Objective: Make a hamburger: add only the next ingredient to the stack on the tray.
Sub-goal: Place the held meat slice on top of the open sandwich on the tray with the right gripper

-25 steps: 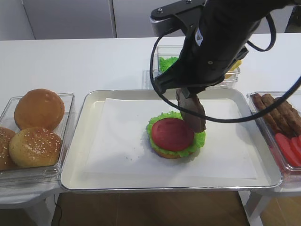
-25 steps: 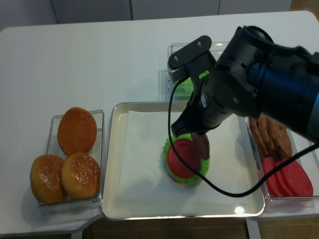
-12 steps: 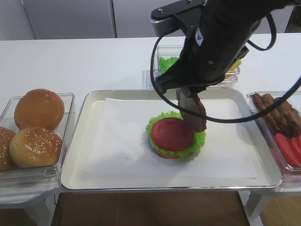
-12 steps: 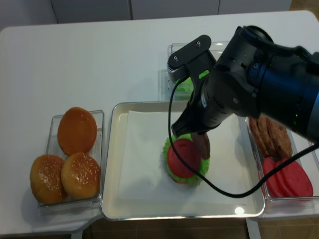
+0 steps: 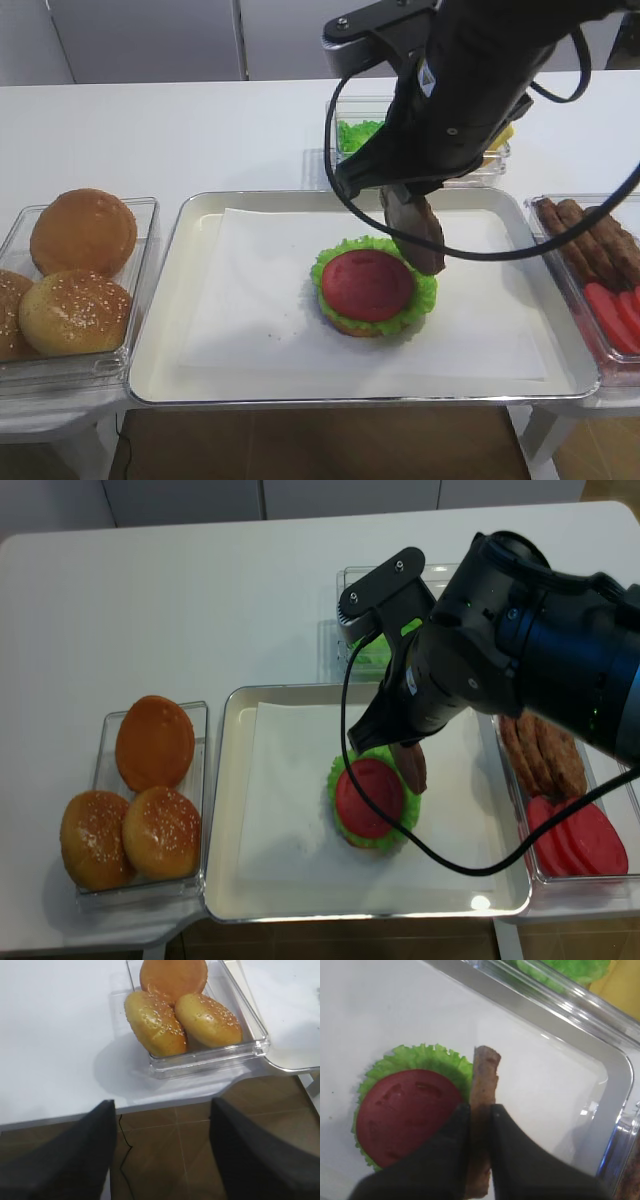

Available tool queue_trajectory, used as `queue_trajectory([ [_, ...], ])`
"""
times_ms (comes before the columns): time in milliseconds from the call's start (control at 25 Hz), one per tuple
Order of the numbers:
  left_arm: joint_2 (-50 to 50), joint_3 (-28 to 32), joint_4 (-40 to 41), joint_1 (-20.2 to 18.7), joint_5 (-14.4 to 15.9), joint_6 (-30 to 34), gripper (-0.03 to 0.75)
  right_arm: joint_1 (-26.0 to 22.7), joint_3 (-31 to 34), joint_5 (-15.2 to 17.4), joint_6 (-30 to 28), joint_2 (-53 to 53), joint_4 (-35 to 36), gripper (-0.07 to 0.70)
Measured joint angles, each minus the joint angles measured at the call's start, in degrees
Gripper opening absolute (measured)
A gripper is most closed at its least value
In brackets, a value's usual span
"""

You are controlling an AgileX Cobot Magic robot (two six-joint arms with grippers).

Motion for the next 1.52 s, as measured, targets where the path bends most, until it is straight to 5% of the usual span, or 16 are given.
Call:
queue_trajectory([
  [1520, 0.00, 0.00, 0.00, 0.00, 0.00, 0.00, 0.441, 0.00, -0.11, -1.51, -0.21, 0.62, 6.00, 0.082],
])
